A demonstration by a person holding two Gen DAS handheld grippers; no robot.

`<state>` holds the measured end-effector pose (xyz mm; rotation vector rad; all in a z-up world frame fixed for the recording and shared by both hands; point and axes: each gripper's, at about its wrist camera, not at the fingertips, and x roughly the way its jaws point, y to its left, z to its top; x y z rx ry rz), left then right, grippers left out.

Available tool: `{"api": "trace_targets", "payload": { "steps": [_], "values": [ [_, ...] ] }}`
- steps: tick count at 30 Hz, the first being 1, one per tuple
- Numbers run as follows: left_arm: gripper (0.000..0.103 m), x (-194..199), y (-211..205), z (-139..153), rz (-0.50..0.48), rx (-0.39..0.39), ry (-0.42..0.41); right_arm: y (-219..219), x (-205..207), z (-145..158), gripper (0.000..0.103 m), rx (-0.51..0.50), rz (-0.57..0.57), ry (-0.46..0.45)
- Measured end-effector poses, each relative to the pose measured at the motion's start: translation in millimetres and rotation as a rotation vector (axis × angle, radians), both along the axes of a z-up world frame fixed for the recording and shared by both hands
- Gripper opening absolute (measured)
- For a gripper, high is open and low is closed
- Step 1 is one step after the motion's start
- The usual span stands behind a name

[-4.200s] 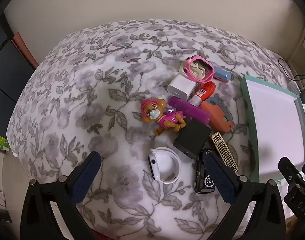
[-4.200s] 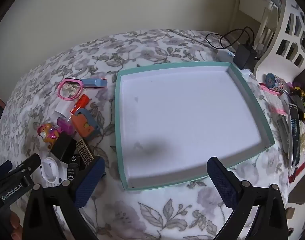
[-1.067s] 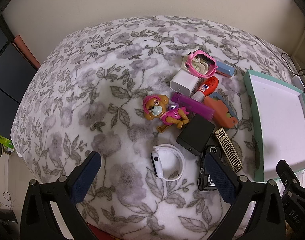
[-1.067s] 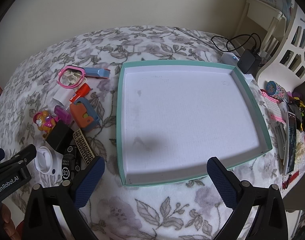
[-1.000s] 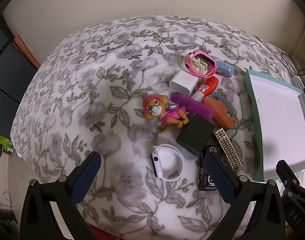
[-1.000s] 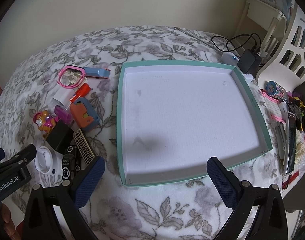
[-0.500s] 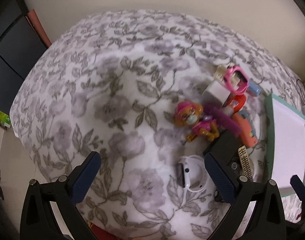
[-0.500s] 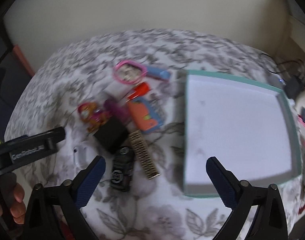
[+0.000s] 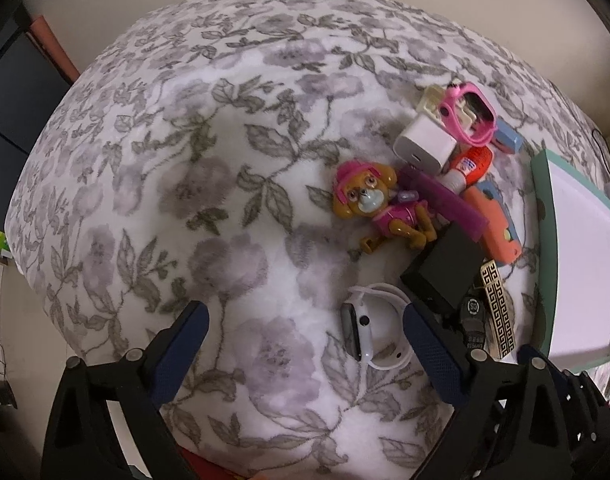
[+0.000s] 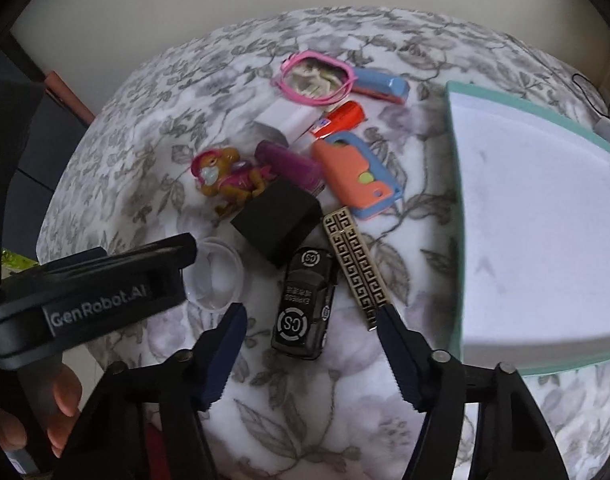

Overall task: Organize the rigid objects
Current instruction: 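Grasp the white smartwatch with the left tool while the right tool grasps the black toy car, then carry the smartwatch with the left tool while the right tool carries the car to the tray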

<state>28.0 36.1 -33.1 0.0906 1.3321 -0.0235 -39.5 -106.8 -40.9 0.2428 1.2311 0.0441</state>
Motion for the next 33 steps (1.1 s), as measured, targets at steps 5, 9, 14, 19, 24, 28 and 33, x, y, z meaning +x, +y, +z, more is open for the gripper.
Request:
{"api": "trace_targets", "payload": {
  "steps": [5, 9, 14, 19, 24, 28, 33],
  "values": [
    [0.098, 2, -5, -9, -0.017, 0.017, 0.032, 12, 6, -11, 0.058, -0.022, 0.02, 0.029],
    [0.094, 6, -10, -20, -0.029, 0.027, 0.065, 16, 10, -17, 0.054, -0.025, 0.037, 0.037],
    [0.077, 12, -13, -35, -0.029, 0.013, 0.126, 21, 19, -31, 0.051, -0.069, 0.046, 0.064],
    [0.074, 21, -15, -47, -0.026, 0.003, 0.157, 27, 27, -36, 0.051, -0.094, 0.055, 0.046],
    [0.061, 29, -15, -48, -0.045, -0.013, 0.152, 38, 30, -38, 0.043, -0.152, 0.072, 0.032],
    [0.031, 31, -26, -43, -0.08, -0.021, 0.141, 38, 30, -37, 0.04, -0.144, 0.07, 0.03],
    [0.013, 26, -33, -29, -0.073, -0.031, 0.097, 32, 26, -25, 0.038, -0.107, 0.058, 0.008]
  ]
}}
